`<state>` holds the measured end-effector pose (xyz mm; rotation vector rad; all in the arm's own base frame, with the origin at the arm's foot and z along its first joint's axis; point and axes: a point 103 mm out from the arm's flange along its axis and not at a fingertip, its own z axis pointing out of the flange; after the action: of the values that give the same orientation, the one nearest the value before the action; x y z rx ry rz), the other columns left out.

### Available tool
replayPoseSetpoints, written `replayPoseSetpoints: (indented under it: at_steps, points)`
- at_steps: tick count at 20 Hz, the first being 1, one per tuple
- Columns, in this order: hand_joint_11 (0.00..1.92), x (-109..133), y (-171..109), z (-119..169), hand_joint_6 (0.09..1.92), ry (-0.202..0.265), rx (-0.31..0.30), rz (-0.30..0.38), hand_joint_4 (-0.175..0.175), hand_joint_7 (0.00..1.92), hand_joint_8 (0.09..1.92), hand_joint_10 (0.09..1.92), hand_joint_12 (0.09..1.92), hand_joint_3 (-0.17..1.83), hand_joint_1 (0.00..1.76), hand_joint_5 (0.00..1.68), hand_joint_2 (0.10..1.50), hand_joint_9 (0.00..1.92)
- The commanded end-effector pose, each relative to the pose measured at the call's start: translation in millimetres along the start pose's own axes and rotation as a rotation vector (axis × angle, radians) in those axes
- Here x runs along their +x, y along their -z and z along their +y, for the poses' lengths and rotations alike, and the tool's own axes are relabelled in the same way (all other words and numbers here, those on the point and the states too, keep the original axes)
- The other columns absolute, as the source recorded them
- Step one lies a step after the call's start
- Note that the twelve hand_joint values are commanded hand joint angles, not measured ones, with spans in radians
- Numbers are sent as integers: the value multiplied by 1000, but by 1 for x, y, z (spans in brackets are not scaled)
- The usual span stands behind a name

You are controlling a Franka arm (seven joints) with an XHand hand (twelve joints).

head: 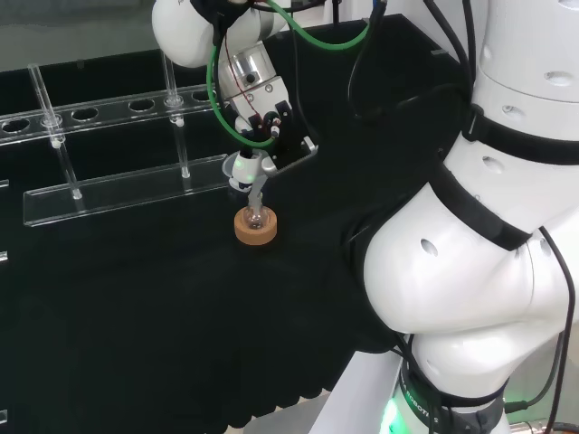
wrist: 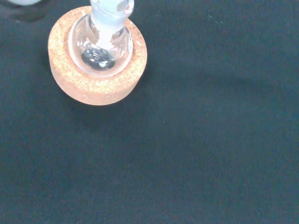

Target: Place the funnel on the round-bottom flask.

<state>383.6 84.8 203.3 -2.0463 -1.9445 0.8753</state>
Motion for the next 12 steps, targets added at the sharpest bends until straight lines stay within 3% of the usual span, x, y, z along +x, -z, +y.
replayPoseSetpoints:
  at_steps: [1, 12]
  points:
    - [554, -1, -4, -1, 661, 4, 1, 4, -39, 471, 730, 528, 1253, 540, 766, 509, 730, 723]
    - [519, 5, -1, -1, 552, 2, 10, -1, -48, 415, 736, 574, 1276, 544, 751, 416, 705, 666]
